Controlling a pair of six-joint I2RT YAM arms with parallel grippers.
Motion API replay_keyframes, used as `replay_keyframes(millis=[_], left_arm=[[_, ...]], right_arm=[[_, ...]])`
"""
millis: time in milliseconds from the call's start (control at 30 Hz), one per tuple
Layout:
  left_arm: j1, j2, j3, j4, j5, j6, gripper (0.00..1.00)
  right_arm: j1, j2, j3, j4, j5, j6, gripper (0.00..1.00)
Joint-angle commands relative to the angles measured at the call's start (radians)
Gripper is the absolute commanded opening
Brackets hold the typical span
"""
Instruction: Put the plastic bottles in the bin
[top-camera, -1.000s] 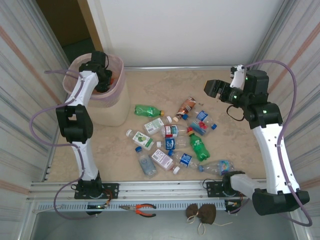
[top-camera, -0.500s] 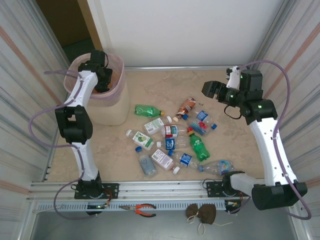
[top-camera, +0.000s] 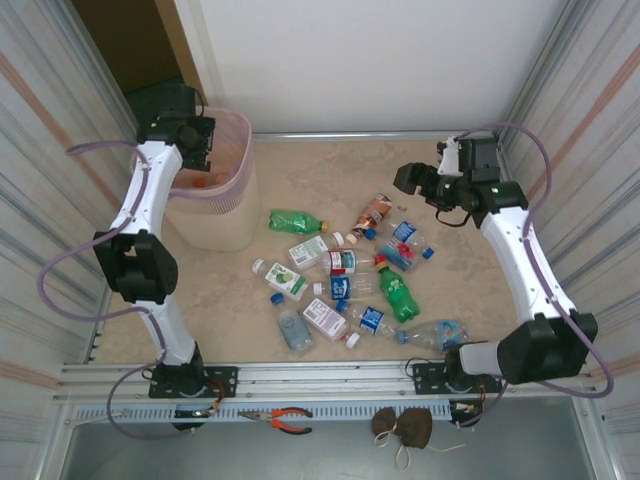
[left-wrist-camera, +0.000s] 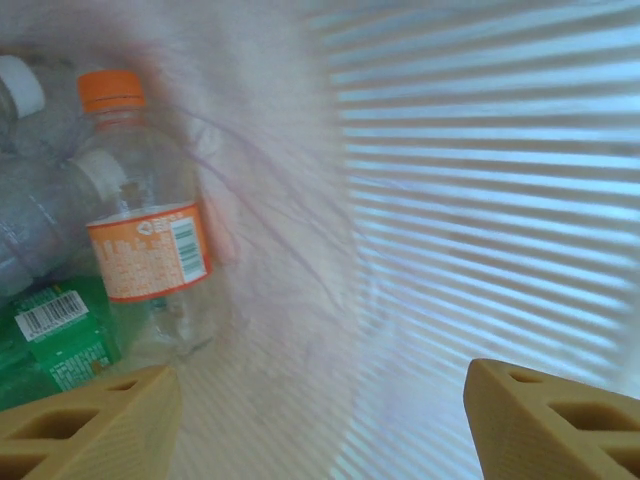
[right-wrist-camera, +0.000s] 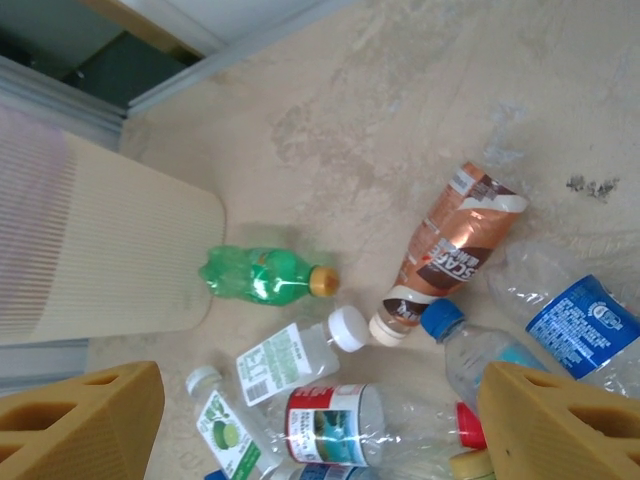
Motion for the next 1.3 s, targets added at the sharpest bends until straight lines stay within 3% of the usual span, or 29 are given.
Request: replay_keyframes(millis=[0,200,467,633,833,1267], left_arm=[[0.003,-0.088,0.010,0.044,0.016,0.076,0.74],[0.007,-0.239,-0.129,0.249,0.118,0.279,0.73],[0.006,-0.431,-0.283,0.314,0.240,0.480,0.73],[0.004,-0.552,-0.429,0.399,0.297,0.531,0.74],[0.002,-0.630,-0.490,0.345,0.279,0.566,0.75],[0.003,-0.667,-0.537,0.303,0.255,0.575,0.76]], right_arm=[[-0.007,0.067,0.000,0.036,0.031,0.031,0.81],[-0.009,0.248,0.045,0.041,0.080,0.074,0.78],[-0.005,0.488,0.144,0.062,0.066,0.110,0.77],[0.004,0.594,0.212,0.072,0.057,0.127,0.79],[0.015,0.709,0.288,0.061,0.069,0.152,0.80],[0.072,0.877,0.439,0.011,0.086,0.166,0.79]])
